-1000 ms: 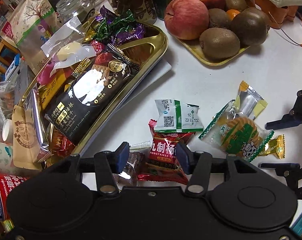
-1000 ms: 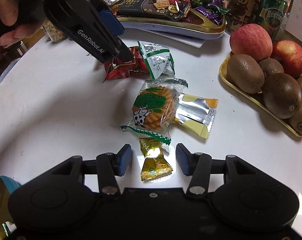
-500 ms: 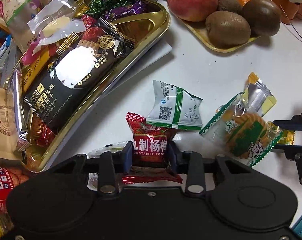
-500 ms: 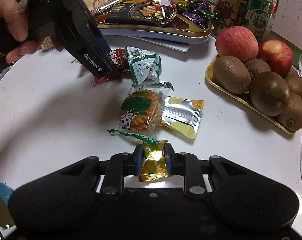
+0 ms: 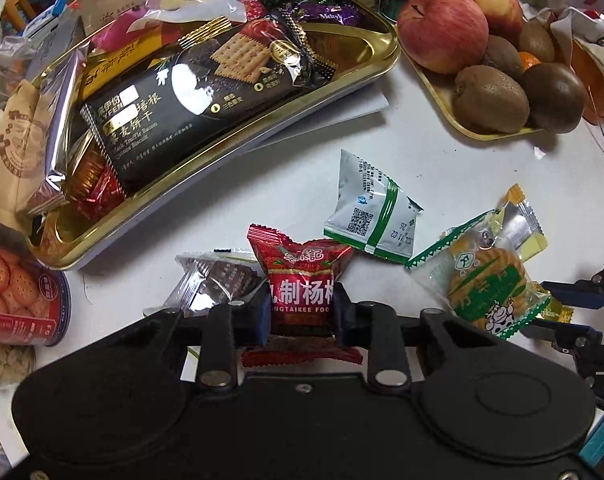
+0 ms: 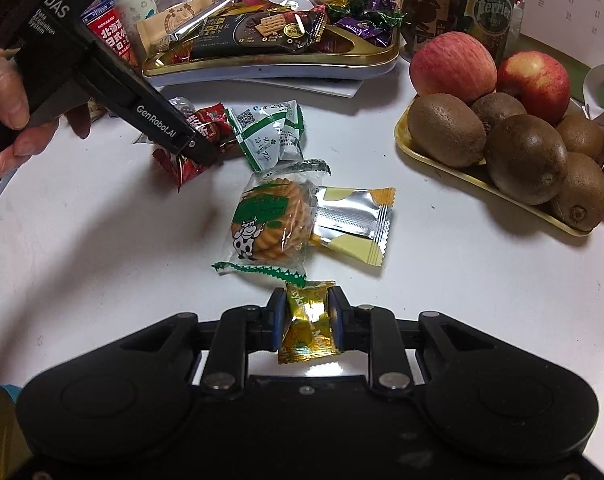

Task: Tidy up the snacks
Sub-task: 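Grasp the red packet with the left gripper while the right grasps the gold candy, then carry the red packet and gold candy in both grippers to the gold tray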

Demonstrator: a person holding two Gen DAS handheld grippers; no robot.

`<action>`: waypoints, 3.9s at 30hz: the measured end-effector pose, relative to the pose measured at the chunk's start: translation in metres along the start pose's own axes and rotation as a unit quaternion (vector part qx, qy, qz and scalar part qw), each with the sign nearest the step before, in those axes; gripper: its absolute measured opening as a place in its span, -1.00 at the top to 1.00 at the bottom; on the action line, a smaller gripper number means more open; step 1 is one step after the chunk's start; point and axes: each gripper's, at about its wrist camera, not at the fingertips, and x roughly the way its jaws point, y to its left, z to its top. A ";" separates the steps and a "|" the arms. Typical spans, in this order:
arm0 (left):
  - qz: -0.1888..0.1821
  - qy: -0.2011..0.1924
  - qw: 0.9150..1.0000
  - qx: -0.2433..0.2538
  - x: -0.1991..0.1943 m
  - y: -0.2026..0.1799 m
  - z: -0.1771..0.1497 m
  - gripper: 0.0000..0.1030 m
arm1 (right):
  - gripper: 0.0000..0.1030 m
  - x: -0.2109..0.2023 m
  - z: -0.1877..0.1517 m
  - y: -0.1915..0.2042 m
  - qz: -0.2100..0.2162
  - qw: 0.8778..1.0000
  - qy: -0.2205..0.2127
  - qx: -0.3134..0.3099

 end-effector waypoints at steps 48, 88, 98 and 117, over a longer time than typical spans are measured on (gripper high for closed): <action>0.075 -0.051 0.969 -0.228 -0.095 0.028 -0.189 0.31 | 0.53 -0.078 -0.072 -0.012 0.024 0.976 -0.009 0.218; 0.073 -0.122 0.970 -0.196 -0.167 -0.079 -0.275 0.31 | 0.53 -0.179 -0.152 0.067 0.034 0.982 -0.055 0.178; 0.056 -0.132 0.976 -0.165 -0.171 -0.128 -0.286 0.31 | 0.53 -0.179 -0.174 0.083 0.030 0.985 -0.040 0.163; 0.058 -0.132 0.980 -0.138 -0.167 -0.161 -0.287 0.31 | 0.53 -0.173 -0.183 0.088 0.021 0.990 -0.017 0.138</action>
